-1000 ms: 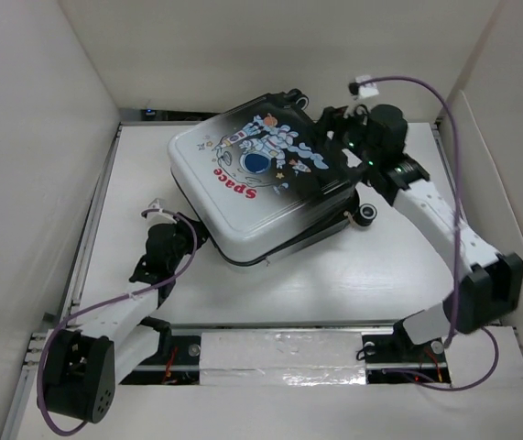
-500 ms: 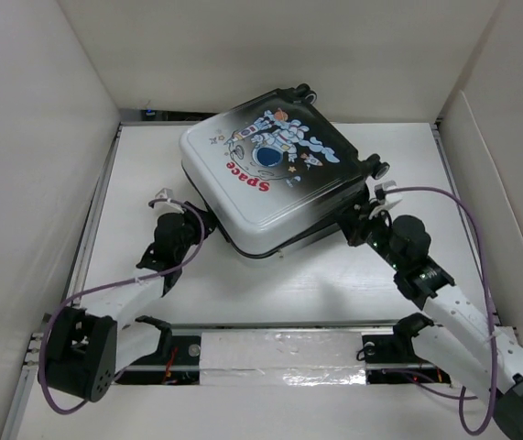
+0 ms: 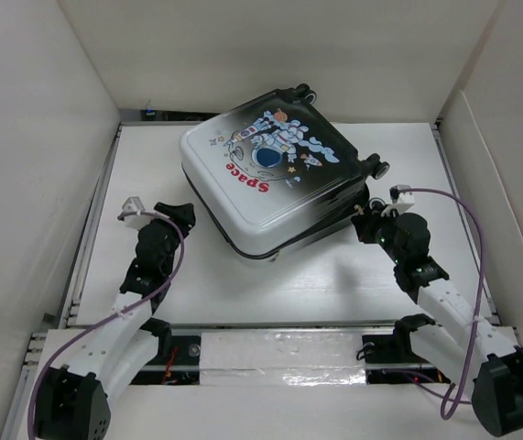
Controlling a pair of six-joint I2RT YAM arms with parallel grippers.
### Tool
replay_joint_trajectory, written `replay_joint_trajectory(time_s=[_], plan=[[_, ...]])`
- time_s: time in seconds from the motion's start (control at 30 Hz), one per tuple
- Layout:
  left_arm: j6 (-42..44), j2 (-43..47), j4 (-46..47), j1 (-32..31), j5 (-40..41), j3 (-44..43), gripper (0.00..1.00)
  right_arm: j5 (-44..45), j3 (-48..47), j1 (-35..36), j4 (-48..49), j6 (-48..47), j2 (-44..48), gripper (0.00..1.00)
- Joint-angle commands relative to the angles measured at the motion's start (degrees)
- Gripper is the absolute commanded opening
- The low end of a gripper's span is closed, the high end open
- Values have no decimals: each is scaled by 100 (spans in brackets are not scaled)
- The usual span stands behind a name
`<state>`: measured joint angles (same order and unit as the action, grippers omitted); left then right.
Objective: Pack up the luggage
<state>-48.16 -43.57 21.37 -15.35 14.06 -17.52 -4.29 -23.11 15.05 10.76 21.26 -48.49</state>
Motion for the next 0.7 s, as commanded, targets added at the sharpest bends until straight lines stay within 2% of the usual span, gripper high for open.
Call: replay_joint_trajectory(time_s=[0.0,0.1,0.17,0.3,0.37,0.5,0.6,0.67], plan=[[-220,-115,402,120,342,-426,49,60,131,-19,654,115,-81,7],[-378,-879,832,322,185,-1120,52,271,167,-81,759,177,-301,7],[-474,-1687,948,515,-43,-1814,52,106,132,-221,865,247,-485,7],[-475,-3092,730,832,-492,-3297,52,-19,9,-274,840,239,-627,8],[-388,-3402,720,885,-562,-3643,52,60,26,-344,839,204,-592,8],[148,-4395,-261,1324,-843,-4995,54,69,158,-415,883,168,-495,8],[631,-5361,-675,1675,-1414,-5988,54,43,307,-468,1155,195,-582,9],[1228,-6344,-1079,1781,-2186,-7112,55,-10,307,-468,1182,195,-749,9]])
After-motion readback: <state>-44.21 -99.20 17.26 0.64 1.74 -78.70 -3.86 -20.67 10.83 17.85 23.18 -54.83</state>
